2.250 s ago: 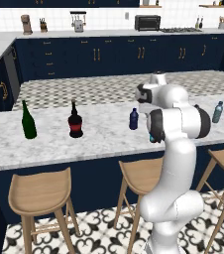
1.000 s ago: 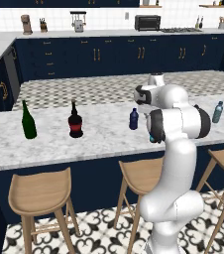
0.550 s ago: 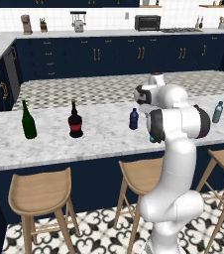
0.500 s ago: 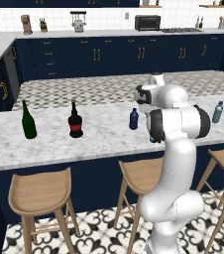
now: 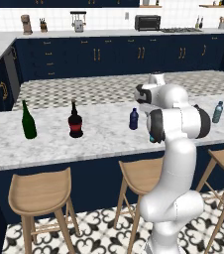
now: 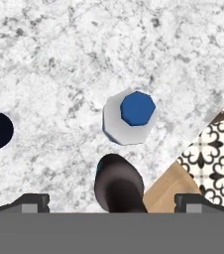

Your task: Move the plastic bottles in the middle to the plastics group, and the glass bottles in the middle to the glass group.

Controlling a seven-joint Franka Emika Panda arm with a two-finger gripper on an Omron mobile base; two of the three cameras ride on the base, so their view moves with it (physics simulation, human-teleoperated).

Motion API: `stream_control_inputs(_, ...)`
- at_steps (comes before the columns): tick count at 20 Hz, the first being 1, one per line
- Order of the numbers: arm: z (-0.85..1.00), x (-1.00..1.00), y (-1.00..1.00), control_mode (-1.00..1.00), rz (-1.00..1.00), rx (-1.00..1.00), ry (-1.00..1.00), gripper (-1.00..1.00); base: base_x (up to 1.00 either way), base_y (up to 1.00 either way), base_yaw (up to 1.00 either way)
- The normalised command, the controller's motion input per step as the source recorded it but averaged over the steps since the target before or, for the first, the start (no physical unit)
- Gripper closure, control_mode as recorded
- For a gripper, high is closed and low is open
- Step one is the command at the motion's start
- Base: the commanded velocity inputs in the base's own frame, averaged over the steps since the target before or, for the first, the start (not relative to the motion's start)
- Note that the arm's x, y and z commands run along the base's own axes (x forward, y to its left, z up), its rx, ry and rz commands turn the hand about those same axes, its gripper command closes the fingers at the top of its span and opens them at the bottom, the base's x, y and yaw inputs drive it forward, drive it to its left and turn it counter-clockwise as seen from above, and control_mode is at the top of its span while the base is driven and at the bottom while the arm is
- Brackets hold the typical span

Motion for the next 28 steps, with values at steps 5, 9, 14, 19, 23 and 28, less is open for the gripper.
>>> stream_control_inputs(5, 0.0, -0.11, -0.04, -1.0, 0.0, 0.0, 0.0, -1.0, 0.0, 0.0, 0.0)
stream_control_inputs(9, 0.0, -0.2, -0.07, -1.0, 0.0, 0.0, 0.0, -1.0, 0.0, 0.0, 0.0)
stream_control_inputs(14, 0.0, -0.09, 0.01, -1.0, 0.0, 0.0, 0.0, -1.0, 0.0, 0.0, 0.0)
stream_control_inputs(19, 0.0, 0.02, 0.08, -1.0, 0.0, 0.0, 0.0, -1.0, 0.0, 0.0, 0.0)
stream_control_inputs(23, -0.07, 0.27, 0.01, -1.0, 0.0, 0.0, -0.02, -1.0, 0.0, 0.0, 0.0)
stream_control_inputs(28, -0.06, 0.05, -0.02, -1.0, 0.0, 0.0, 0.0, -1.0, 0.0, 0.0, 0.0)
